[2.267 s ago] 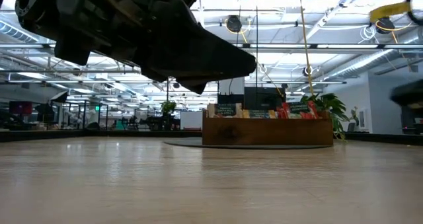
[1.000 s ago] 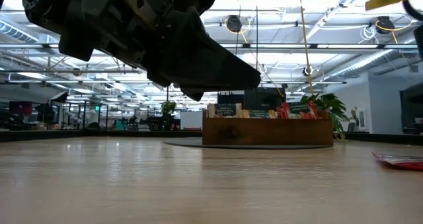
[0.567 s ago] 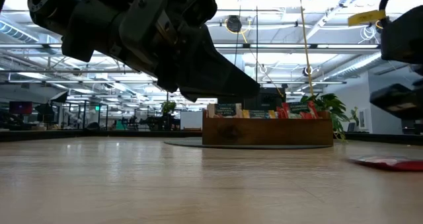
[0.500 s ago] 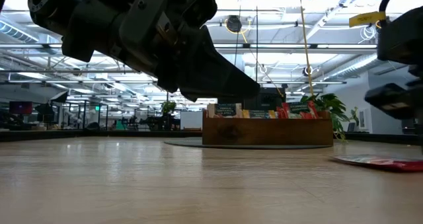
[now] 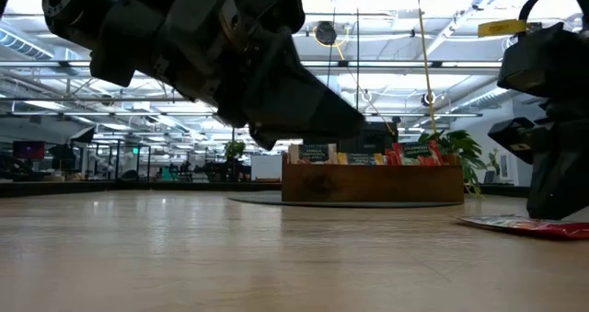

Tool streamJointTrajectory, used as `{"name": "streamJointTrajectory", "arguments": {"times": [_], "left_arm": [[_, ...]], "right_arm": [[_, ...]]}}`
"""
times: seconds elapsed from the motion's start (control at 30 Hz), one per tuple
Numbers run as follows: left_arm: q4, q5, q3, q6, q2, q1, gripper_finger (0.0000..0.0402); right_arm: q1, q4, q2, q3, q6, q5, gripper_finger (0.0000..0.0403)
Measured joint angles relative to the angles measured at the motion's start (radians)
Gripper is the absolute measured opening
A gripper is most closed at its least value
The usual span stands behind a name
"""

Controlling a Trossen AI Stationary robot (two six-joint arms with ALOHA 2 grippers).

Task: Pick & Place Tea
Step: Put the red tea bag into the right section of the wooden organiser

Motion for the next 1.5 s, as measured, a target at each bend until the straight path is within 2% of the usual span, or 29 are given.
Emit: {"name": "streamJointTrajectory", "arguments": {"times": [0.13, 0.23, 0.4, 0.57, 0.77, 1.0, 1.1, 1.23, 1.5], "left_arm": [[-0.021, 0.009, 0.043, -0.001, 0.002, 0.0, 0.0046], [-0.12, 0.003, 0.121, -0.012, 0.02, 0.005, 0.0047], [-0.281, -0.001, 0.285, -0.036, 0.126, 0.016, 0.0047], [-0.427, -0.003, 0.413, -0.017, 0.197, 0.051, 0.0047], [-0.488, -0.01, 0.442, -0.038, 0.196, 0.077, 0.0047], [-0.502, -0.001, 0.442, -0.054, 0.196, 0.077, 0.0049], [-0.502, 0.03, 0.442, -0.036, 0.196, 0.077, 0.0069], [-0.502, 0.035, 0.442, -0.054, 0.196, 0.078, 0.0121], [-0.478, 0.04, 0.442, -0.155, 0.196, 0.108, 0.022]], "right_arm": [[0.026, -0.002, 0.0, 0.0, 0.008, 0.011, 0.0], [0.053, -0.006, -0.006, 0.0, 0.006, 0.036, 0.0], [0.122, -0.001, -0.006, 0.003, 0.006, 0.087, 0.0], [0.189, 0.016, -0.007, 0.036, -0.015, 0.194, 0.0], [0.232, 0.113, 0.009, 0.046, -0.063, 0.203, 0.0], [0.236, 0.182, 0.108, 0.046, -0.036, 0.175, 0.0], [0.231, 0.198, 0.154, 0.05, -0.015, 0.161, 0.0], [0.228, 0.23, 0.199, 0.051, 0.013, 0.176, 0.0], [0.235, 0.245, 0.199, 0.049, -0.045, 0.177, 0.0]]}}
